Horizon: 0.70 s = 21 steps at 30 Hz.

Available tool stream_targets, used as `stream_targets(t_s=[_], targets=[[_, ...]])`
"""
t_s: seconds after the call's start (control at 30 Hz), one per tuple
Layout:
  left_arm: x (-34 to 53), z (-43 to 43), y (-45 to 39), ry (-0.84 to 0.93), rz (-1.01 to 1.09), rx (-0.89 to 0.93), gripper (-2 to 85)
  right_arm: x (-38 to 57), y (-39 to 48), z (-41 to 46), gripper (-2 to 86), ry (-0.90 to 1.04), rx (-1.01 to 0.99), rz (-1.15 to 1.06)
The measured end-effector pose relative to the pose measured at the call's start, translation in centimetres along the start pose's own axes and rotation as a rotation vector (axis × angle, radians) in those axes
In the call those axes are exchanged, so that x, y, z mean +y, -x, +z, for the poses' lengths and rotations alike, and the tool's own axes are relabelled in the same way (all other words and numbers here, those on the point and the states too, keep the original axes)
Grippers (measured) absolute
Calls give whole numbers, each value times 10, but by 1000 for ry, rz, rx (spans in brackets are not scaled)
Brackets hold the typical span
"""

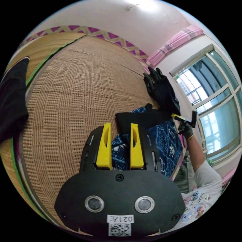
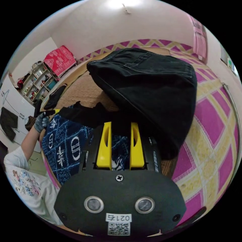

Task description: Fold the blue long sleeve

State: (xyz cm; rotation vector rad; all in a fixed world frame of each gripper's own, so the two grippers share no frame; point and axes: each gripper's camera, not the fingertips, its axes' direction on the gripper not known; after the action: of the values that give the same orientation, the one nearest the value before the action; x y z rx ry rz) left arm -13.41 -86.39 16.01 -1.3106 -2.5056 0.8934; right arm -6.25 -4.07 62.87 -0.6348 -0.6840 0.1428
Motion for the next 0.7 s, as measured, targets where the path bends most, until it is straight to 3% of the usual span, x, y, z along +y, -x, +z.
stream_targets(t_s=[0.17,0.37,0.53,0.6,0.7], targets=[[-12,7,13,50,9,105,14,-16,-6,2,30,13,-104,-15],[14,-52,-18,-134,216,184,-8,24,-4,-77,1,-188,-319,-59],[102,-135,-80,-236,542,328,-10,148,54,-209,-2,-335,-558,-369],[168,-173,-110,-242,713,437,-10,209,81,-243,-2,-329,-589,-492],[244,-197,-131,-217,790,478,-10,318,109,-277,-2,-324,-602,-570]])
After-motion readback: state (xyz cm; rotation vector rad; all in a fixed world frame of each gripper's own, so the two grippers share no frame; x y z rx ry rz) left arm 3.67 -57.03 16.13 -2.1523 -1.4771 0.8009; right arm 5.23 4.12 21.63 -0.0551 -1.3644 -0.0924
